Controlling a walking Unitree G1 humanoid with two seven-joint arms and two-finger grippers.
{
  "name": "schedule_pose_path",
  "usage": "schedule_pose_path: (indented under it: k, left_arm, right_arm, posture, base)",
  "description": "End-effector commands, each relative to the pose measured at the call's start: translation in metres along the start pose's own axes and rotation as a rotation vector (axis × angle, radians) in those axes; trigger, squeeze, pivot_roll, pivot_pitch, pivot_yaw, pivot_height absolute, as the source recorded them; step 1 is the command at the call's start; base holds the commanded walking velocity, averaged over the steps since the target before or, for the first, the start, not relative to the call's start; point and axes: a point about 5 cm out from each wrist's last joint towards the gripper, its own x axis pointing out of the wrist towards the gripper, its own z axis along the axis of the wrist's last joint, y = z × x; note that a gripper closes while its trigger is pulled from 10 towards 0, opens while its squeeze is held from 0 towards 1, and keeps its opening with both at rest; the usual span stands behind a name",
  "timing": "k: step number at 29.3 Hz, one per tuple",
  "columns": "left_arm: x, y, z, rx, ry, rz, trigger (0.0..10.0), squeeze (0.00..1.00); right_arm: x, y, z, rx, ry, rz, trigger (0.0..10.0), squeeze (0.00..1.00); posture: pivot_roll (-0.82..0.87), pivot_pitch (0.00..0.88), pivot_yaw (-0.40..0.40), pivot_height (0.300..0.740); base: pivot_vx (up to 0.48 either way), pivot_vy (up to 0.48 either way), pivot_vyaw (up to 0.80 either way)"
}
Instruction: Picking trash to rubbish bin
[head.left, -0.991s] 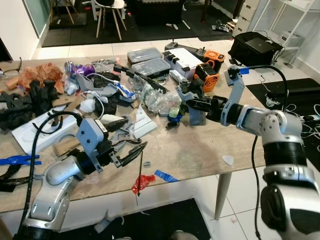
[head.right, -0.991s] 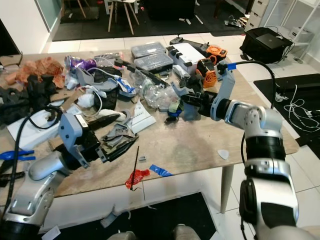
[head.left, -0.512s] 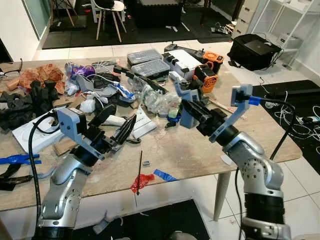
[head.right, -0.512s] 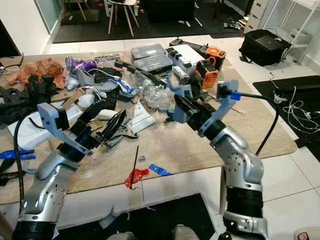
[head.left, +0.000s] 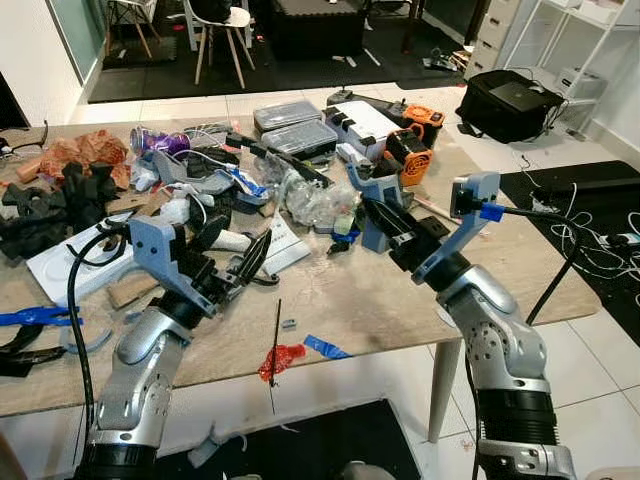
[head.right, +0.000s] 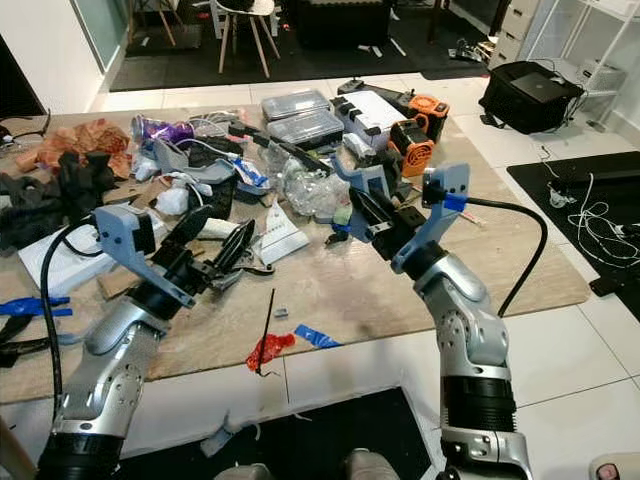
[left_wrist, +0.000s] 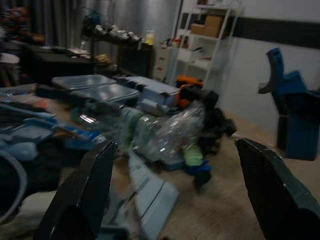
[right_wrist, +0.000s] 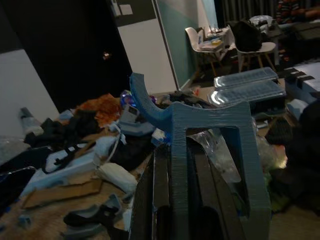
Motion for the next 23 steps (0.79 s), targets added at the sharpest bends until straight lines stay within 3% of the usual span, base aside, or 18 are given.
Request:
schedule_pose_path:
  k: [1, 23]
  left_arm:
    - [0.0008, -0.0007, -0.0038, 0.029, 0.019, 0.006, 10.0, 0.00]
    - [0.0059, -0.0077, -0.0074, 0.060, 0.038, -0.040, 10.0, 0.00]
  right_arm:
    - [-0.0005, -0.0017, -0.0044, -0.011, 0.006, -0.012, 10.0, 0.00]
    - [0.0010, -0.0085, -0.0088, -0.040, 0.015, -0.051, 10.0, 0.00]
  posture:
    - [0.02, 0.000, -0.023, 0.740]
    - [0.02, 0.000, -0.018, 0.740]
  base:
    - [-0.379, 0.000, 0.00]
    - [-0.376, 0.000, 0.00]
